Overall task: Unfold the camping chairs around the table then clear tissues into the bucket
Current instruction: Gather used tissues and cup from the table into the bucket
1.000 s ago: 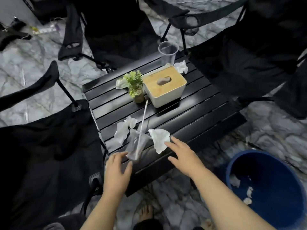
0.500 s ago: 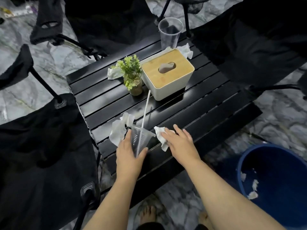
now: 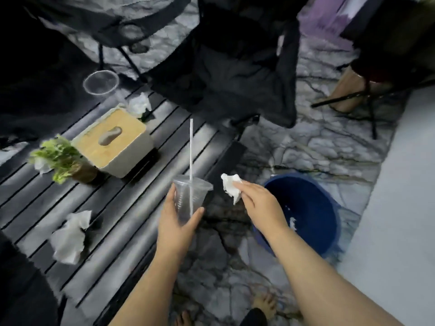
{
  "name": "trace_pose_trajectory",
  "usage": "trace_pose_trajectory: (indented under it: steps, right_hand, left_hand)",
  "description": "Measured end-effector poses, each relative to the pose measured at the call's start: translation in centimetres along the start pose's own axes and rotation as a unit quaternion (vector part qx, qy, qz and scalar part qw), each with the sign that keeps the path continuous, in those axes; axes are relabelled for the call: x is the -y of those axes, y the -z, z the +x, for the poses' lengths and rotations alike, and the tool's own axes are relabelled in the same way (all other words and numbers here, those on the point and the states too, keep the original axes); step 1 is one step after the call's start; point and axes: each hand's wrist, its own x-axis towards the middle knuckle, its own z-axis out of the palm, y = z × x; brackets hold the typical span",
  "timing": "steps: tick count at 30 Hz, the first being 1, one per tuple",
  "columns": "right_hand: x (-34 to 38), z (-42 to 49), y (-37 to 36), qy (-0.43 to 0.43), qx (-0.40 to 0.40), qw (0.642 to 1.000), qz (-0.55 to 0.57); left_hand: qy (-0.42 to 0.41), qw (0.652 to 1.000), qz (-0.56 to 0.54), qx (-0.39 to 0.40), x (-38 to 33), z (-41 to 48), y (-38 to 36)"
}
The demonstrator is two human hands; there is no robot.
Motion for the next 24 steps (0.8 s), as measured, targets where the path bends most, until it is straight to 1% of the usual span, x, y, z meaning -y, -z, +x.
trace_pose_trajectory:
  steps: [3, 6, 9, 12, 15, 19, 22, 23, 24]
  right_hand:
    - [-4.2, -2.0, 4.7, -0.039, -0.035, 0.999, 0.010]
    - [-8.9, -4.4, 8.3, -0.081, -0.079, 0.994, 0.002]
    - [-13.6, -6.4, 10.3, -0.133, -0.113, 0.985, 0.011]
    - [-18.4, -7.8, 10.5, -0.188, -0.136, 0.972, 0.034]
    - [-22.7, -7.8, 8.4, -0.256, -0.117, 0.959, 0.041]
    - [-26.8, -5.7, 3.6, -0.331, -0.076, 0.938, 0.072]
    - [-29.2, -4.0, 0.8, -0.359, 0.024, 0.931, 0.064]
    - [-29.7, -3.7, 0.3, -0.362, 0.052, 0.929, 0.066]
    - [-30.1, -3.8, 0.0, -0.360, 0.063, 0.928, 0.069]
  left_hand:
    - [-0.029, 0.998, -0.006, 0.063, -3.0, 0.0, -5.7]
    - [-0.032, 0.989, -0.010, 0.147, -5.3, -0.6, -11.7]
    - [-0.025, 0.975, -0.005, 0.223, -5.5, -0.4, -17.0]
    - [-0.010, 0.962, -0.004, 0.274, -4.6, 0.5, -21.5]
    - [0.001, 0.949, 0.033, 0.315, -2.2, 2.0, -25.6]
    - [0.022, 0.937, 0.119, 0.329, 3.7, 4.2, -30.1]
    - [0.044, 0.917, 0.193, 0.346, 6.4, 5.6, -32.0]
    - [0.030, 0.912, 0.215, 0.347, 6.9, 6.1, -32.3]
    - [0.003, 0.909, 0.234, 0.344, 7.2, 6.6, -32.4]
